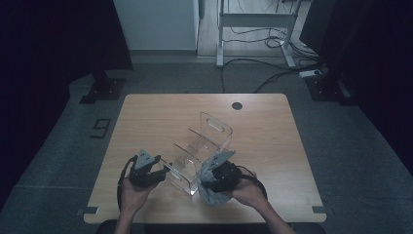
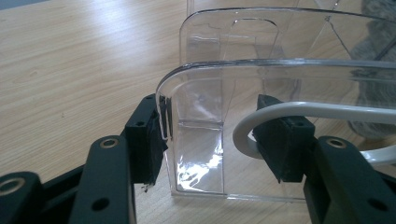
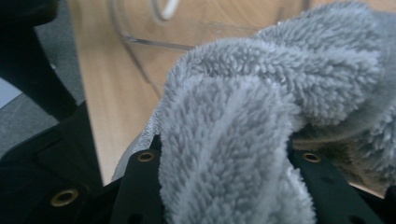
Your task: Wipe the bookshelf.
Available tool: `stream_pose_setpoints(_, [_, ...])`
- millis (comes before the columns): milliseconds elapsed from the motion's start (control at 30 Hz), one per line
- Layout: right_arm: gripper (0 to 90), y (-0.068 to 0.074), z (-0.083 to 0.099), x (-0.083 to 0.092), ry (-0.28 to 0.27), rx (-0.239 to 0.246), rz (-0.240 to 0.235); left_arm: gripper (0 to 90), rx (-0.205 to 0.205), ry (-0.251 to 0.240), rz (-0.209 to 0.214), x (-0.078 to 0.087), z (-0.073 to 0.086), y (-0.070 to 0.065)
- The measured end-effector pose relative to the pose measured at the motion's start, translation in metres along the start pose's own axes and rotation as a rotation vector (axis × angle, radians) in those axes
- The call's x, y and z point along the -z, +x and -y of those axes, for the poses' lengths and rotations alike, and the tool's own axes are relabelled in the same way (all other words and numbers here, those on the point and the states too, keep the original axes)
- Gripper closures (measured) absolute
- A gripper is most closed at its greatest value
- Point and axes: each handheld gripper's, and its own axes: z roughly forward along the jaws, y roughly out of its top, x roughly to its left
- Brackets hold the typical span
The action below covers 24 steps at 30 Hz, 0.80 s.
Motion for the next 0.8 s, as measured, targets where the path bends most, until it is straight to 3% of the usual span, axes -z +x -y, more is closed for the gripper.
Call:
stream_pose_setpoints(533, [60.8,0.032,-0.007,-0.01,0.013,0.059,-0.081,44.8,0.006,0.018,-0.019,0.0,-0.002,-0.003])
stream_pose_setpoints(800, [61.7,0.03,-0.007,-0.007,0.024,0.065,-0.079,44.7,0.006,0.009,-0.015,-0.001,-0.001,-0.002])
